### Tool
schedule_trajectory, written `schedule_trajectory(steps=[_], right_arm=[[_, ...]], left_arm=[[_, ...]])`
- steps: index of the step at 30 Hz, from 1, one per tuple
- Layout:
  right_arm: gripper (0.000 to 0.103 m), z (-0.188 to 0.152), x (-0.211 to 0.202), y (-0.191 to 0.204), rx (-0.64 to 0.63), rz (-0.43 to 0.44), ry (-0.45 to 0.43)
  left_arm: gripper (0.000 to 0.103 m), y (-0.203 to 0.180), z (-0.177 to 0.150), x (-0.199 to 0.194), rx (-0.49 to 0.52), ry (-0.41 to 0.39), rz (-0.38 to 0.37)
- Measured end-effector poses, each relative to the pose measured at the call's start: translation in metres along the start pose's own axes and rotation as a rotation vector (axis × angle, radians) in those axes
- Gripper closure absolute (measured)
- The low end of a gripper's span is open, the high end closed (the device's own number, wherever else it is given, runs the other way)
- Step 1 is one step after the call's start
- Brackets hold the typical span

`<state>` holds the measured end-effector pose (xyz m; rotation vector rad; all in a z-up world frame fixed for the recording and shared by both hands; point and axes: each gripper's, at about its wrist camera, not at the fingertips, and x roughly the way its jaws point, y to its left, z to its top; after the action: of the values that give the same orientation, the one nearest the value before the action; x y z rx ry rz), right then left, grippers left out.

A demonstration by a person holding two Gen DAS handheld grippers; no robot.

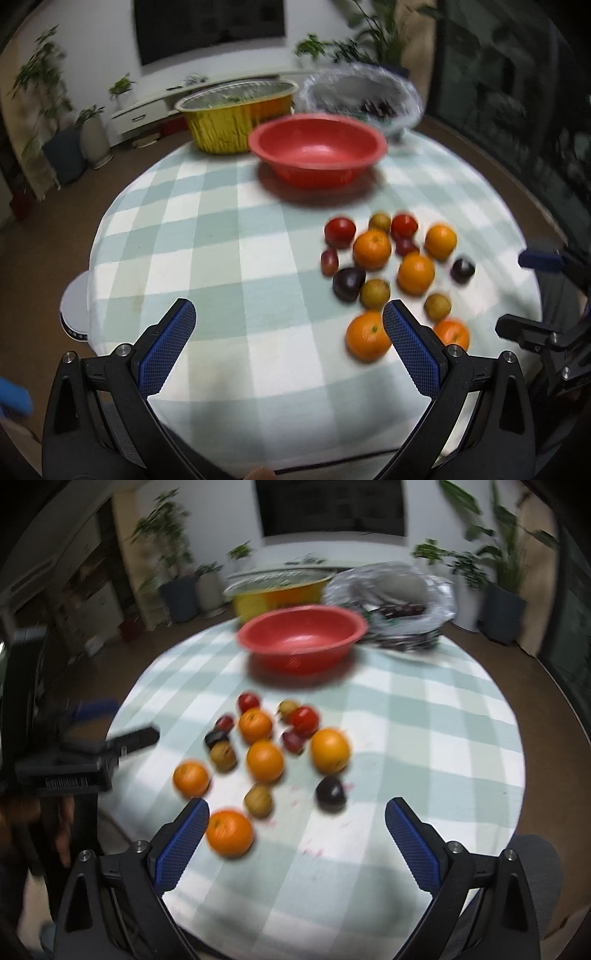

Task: Organize fruits
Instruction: 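Grasp a tangerine with the right tool while the left tool grasps another tangerine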

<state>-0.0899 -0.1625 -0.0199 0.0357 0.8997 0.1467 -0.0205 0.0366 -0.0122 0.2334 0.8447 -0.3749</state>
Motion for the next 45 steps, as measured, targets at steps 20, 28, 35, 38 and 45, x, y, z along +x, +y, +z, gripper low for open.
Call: schedule_trajectory(steps=[20,28,35,38,45], right_arm=[[0.042,-0.011,0.046,0.036,-0.101,0.123,0.228],[0.061,-0.010,0.053,0.034,-0.094,0.153,0.247],[0.061,-0.009,0.043,0.022,-0.047,0.199,0.238],[0.061,-0.007,0.036,0.014,-0.023,0.210,0.217],[0.061,-0.001,0.027,-0.002,0.026,0.208,0.183]], left_arm=[[0.000,-0.020,-0.009,0.033,0.236,0.150,-0.119],[0.002,-0.026,-0.006,0.045,0.247,0.165,-0.182],[0.034,-0.030,-0.004,0.055,0.225,0.196,-0.241],[0.052,-0.035,-0.004,0.058,0.224,0.210,-0.273],[0.067,-0.040,-0.005,0.063,0.219,0.222,-0.311]])
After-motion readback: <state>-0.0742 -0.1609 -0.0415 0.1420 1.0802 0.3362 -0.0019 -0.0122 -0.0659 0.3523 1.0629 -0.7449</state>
